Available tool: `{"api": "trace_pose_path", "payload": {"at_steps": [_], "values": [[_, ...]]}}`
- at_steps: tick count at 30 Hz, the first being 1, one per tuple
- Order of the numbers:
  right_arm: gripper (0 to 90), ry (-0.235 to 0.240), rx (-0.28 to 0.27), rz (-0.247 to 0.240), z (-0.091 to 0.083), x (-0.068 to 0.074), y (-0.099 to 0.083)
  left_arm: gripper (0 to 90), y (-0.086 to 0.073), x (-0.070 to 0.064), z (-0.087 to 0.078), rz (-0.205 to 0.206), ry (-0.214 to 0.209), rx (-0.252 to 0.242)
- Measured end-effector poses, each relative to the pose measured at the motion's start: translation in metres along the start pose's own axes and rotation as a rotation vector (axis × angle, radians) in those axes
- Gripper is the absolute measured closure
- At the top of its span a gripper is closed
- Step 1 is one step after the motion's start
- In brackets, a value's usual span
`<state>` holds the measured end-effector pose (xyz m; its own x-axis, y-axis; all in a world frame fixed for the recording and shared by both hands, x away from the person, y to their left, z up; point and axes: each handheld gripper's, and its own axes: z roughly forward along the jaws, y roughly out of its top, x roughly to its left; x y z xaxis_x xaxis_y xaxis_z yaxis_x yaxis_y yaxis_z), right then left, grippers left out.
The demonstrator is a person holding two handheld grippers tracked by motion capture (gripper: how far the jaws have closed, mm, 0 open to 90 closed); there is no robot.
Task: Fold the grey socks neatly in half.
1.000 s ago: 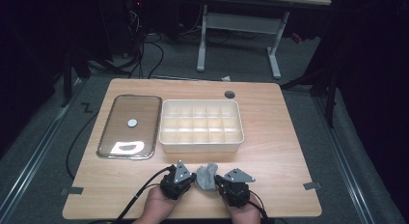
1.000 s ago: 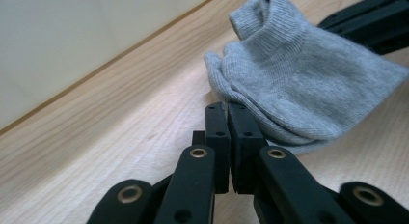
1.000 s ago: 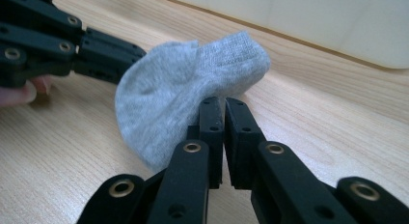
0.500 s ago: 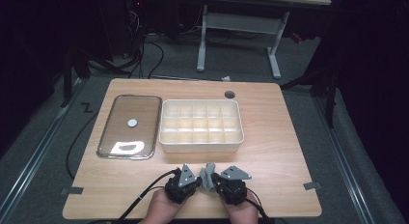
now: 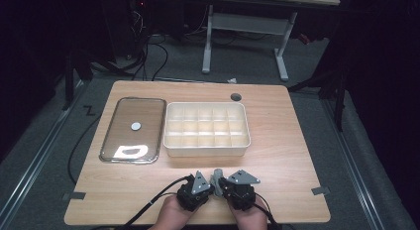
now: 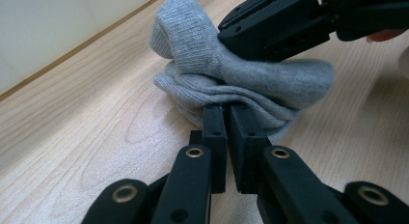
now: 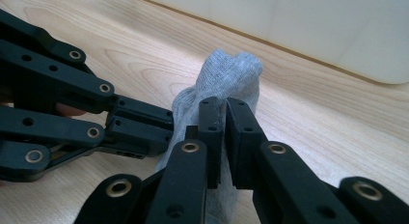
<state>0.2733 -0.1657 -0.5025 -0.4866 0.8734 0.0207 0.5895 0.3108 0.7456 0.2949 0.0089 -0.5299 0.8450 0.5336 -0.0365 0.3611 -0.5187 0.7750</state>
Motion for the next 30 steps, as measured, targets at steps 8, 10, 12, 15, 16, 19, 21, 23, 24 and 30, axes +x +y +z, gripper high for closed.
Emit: {"api": "trace_pose_path", "payload": {"at_steps": [8, 10, 12, 15, 16, 19, 21, 23, 24, 30], "values": [[87.9, 0.027, -0.011, 0.020, 0.001, 0.003, -0.001, 84.5, -0.002, -0.001, 0.001, 0.027, 0.020, 0.014], [89.4, 0.032, -0.010, 0.017, 0.001, 0.004, -0.001, 84.2, -0.002, -0.001, 0.001, 0.030, 0.023, 0.017], [90.0, 0.040, -0.006, 0.015, 0.002, 0.005, -0.002, 81.3, -0.001, -0.001, 0.001, 0.034, 0.032, 0.025], [90.0, 0.036, -0.003, 0.011, 0.005, 0.007, -0.007, 74.6, -0.001, 0.004, -0.001, 0.023, 0.034, 0.042], [90.0, 0.037, 0.001, 0.005, 0.006, 0.007, -0.008, 72.8, -0.002, 0.006, -0.003, 0.018, 0.033, 0.046], [90.0, 0.033, 0.001, -0.024, 0.007, 0.009, -0.010, 70.6, -0.004, 0.014, -0.010, -0.017, 0.020, 0.035], [90.0, 0.029, -0.004, -0.037, 0.008, 0.011, -0.011, 69.7, -0.003, 0.018, -0.015, -0.034, 0.030, 0.010], [90.0, 0.028, -0.008, -0.043, 0.009, 0.013, -0.011, 69.0, -0.001, 0.021, -0.020, -0.046, 0.035, -0.013], [90.0, 0.028, -0.008, -0.048, 0.010, 0.014, -0.011, 68.7, 0.000, 0.022, -0.024, -0.050, 0.039, -0.029], [90.0, 0.040, -0.025, -0.034, 0.011, 0.013, -0.013, 65.8, 0.007, 0.029, -0.034, -0.100, 0.027, -0.125]]}}
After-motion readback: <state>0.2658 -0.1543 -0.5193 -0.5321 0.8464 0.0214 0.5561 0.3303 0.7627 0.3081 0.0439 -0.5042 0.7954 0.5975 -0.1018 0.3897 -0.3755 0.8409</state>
